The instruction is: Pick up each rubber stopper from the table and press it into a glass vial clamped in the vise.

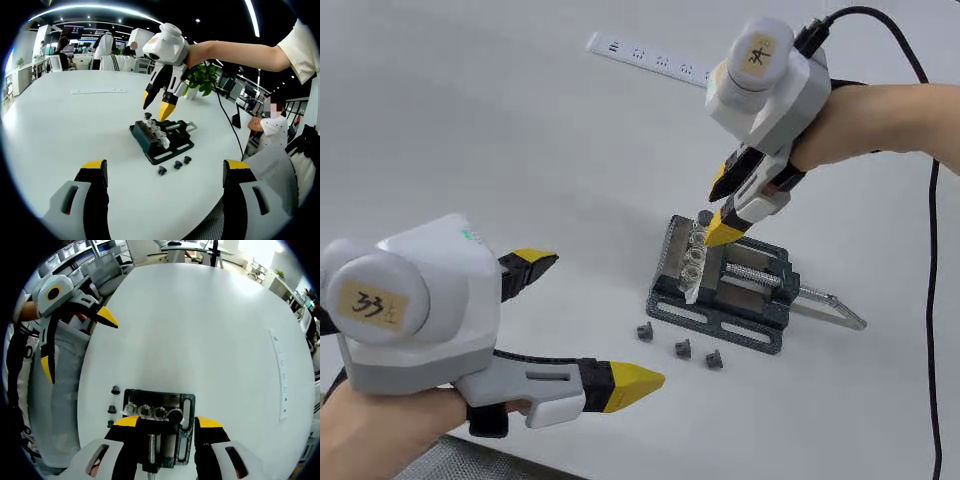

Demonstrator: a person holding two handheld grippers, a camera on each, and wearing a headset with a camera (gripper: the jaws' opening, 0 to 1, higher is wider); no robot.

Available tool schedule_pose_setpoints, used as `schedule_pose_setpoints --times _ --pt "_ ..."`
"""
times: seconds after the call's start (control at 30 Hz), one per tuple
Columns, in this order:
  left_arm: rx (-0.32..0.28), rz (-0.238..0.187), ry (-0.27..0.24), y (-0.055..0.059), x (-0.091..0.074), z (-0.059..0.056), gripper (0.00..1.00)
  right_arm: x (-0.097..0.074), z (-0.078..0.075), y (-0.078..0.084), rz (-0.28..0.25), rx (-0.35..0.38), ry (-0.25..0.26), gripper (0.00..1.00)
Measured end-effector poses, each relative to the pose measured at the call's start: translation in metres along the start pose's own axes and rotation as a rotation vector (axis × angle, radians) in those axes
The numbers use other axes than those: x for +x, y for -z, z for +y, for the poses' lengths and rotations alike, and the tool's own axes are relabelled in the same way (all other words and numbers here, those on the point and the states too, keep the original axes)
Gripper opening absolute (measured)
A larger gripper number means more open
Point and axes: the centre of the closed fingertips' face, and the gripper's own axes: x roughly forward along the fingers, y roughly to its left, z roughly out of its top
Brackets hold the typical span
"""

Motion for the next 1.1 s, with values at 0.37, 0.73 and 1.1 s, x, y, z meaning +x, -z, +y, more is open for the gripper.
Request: schedule_pose_setpoints --times 0.37,0.73,1.1 --pt "-0.006 -0.001 0.009 -0.004 0.001 -0.002 0.95 0.003 0.004 0.006 -0.056 0.009 0.018 0.67" --pt "0.007 -0.006 0.012 -0.008 0.001 -0.002 0.96 0.002 0.012 0.008 -0.154 0.036 0.039 0.69" --pt "-0.006 -0.010 0.010 -0.009 0.001 -0.001 0.96 0.000 0.036 0.017 -0.231 0.061 0.031 0.66"
